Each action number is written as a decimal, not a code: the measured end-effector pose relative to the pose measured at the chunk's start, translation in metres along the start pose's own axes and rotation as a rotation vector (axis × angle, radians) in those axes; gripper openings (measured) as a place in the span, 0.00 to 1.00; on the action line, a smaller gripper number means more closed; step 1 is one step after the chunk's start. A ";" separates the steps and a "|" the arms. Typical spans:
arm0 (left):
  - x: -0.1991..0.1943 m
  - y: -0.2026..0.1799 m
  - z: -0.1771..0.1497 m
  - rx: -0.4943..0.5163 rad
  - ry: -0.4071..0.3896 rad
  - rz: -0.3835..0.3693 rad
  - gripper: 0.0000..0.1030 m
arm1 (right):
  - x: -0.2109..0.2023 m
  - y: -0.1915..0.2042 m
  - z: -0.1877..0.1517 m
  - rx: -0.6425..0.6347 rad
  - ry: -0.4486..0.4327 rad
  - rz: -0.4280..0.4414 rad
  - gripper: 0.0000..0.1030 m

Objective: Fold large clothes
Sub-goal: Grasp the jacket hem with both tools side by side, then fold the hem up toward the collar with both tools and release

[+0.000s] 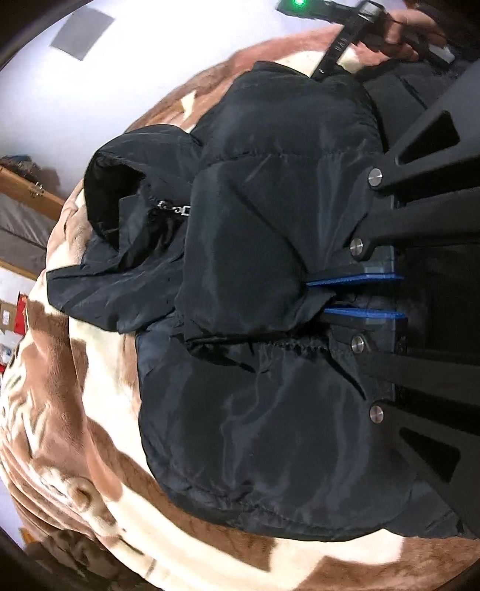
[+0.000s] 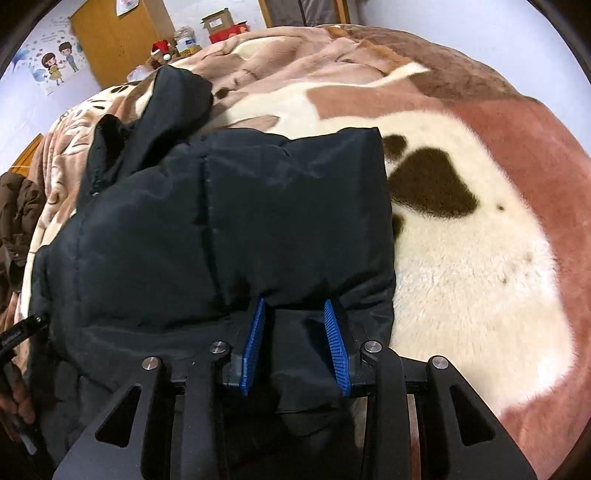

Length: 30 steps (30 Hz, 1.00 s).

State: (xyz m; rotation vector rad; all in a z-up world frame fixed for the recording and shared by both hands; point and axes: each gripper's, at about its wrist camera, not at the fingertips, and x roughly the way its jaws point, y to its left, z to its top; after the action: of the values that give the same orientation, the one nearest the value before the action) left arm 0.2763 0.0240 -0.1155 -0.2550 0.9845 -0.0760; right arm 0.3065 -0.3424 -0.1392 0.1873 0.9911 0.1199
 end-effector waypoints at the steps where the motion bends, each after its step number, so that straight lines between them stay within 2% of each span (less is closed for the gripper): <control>1: 0.002 -0.003 -0.001 0.021 -0.006 0.016 0.14 | 0.002 0.002 0.001 -0.014 0.003 -0.013 0.33; 4: 0.006 -0.006 -0.001 0.042 -0.008 0.041 0.15 | 0.002 0.009 0.004 -0.056 0.021 -0.048 0.33; 7: -0.003 -0.005 0.002 0.028 0.012 0.048 0.17 | -0.014 0.009 0.011 -0.037 0.032 -0.058 0.33; 10: -0.028 0.004 0.006 -0.012 0.012 0.029 0.19 | -0.048 0.013 0.009 -0.038 -0.037 -0.024 0.33; 13: -0.059 0.011 0.009 -0.025 -0.044 0.039 0.20 | -0.071 0.022 0.014 -0.076 -0.108 -0.006 0.33; 17: -0.077 0.000 0.026 -0.014 -0.117 0.024 0.27 | -0.063 0.034 0.028 -0.103 -0.112 0.002 0.33; 20: -0.057 -0.021 0.044 0.043 -0.107 0.015 0.28 | -0.046 0.044 0.038 -0.126 -0.093 -0.013 0.33; 25: 0.010 -0.030 0.047 0.102 -0.004 0.054 0.29 | -0.004 0.047 0.044 -0.153 -0.007 -0.031 0.33; 30: 0.026 -0.030 0.031 0.159 -0.052 0.059 0.30 | 0.023 0.048 0.039 -0.158 0.031 -0.045 0.33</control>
State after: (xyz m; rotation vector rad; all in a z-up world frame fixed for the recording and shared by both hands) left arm 0.3177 -0.0041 -0.1131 -0.0817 0.9279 -0.0927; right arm 0.3508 -0.2957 -0.1270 0.0191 1.0114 0.1599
